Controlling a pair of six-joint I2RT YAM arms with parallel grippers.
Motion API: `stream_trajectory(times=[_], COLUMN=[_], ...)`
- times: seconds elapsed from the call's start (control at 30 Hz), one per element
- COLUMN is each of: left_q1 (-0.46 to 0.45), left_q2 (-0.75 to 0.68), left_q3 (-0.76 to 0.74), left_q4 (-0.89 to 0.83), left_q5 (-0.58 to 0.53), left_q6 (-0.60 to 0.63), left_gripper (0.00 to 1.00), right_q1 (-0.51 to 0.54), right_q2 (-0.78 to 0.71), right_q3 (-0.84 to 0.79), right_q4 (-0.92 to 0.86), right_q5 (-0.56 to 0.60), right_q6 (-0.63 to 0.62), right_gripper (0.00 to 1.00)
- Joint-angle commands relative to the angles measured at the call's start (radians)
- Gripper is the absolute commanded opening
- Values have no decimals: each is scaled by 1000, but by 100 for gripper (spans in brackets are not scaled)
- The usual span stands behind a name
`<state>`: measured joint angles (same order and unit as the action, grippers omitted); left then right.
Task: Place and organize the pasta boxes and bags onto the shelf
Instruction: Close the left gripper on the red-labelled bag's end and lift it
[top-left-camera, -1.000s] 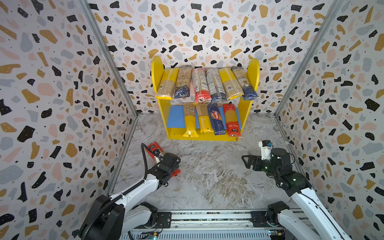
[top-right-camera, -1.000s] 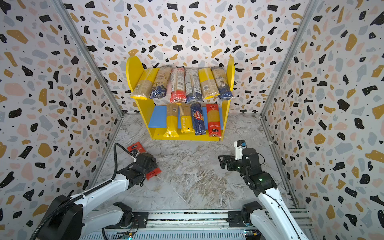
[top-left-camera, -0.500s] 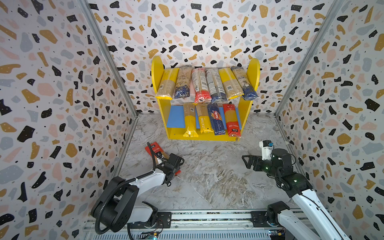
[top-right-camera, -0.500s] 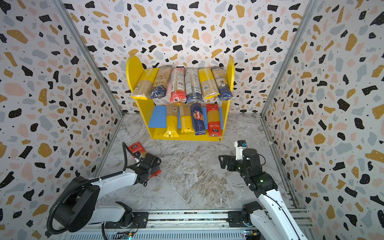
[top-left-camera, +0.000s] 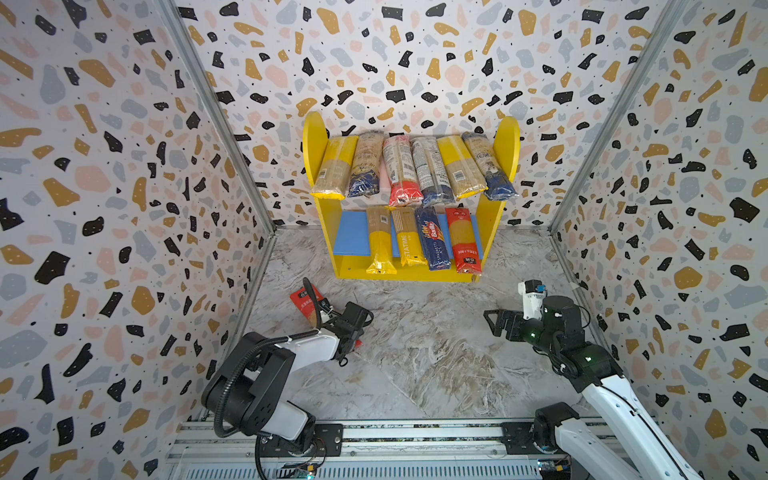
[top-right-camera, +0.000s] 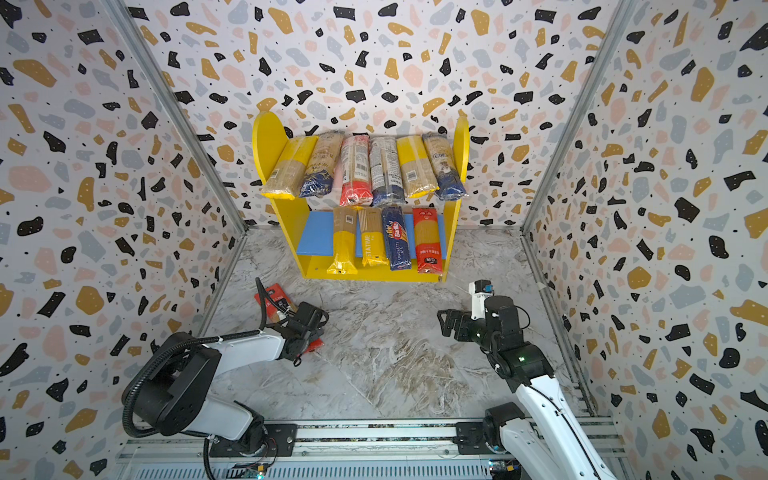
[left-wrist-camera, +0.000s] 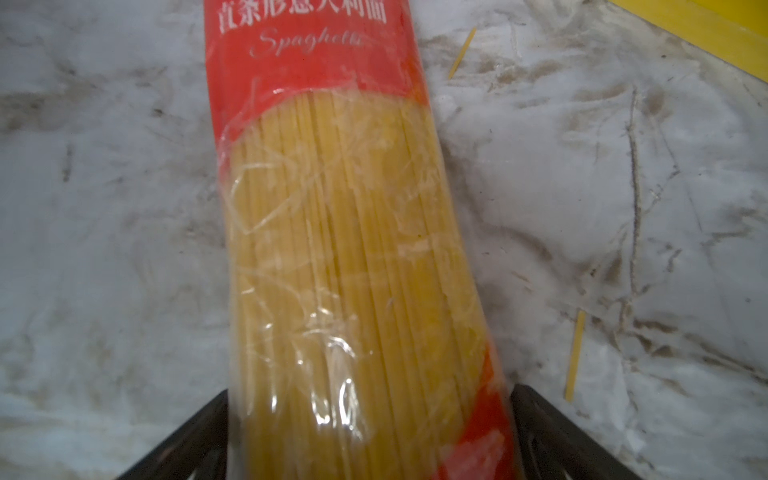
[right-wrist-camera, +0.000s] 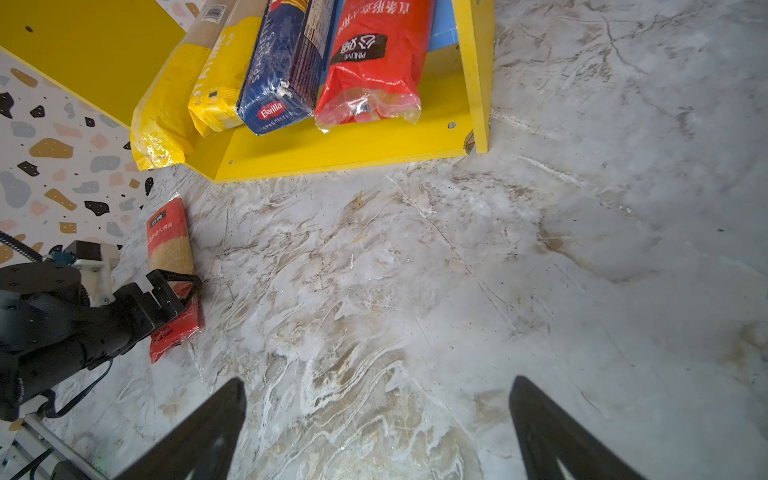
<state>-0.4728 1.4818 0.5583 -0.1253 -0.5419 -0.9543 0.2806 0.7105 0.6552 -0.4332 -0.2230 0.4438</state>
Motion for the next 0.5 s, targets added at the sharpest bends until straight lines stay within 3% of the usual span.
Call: stream_trajectory(times=[0.0, 0.33, 0.4, 0.47], left_q1=[-4, -4, -4, -4], left_q2=[3, 66, 83, 92], left_q3=[0, 62, 77, 83], left_q4=[11, -78, -83, -89], left_q5=[9, 30, 53, 66], left_q6=[1, 33, 44, 51], left_gripper=[94, 83, 74, 57], right_q1=[-6, -17, -18, -20], right_q2=[-3, -24, -34, -39], right_q3=[-2, 7, 7, 6], right_q4=[12, 5, 4, 7], right_q5=[-14, -30, -32, -35], right_q6=[-12, -20, -19, -20], right_gripper=[99, 99, 99, 99])
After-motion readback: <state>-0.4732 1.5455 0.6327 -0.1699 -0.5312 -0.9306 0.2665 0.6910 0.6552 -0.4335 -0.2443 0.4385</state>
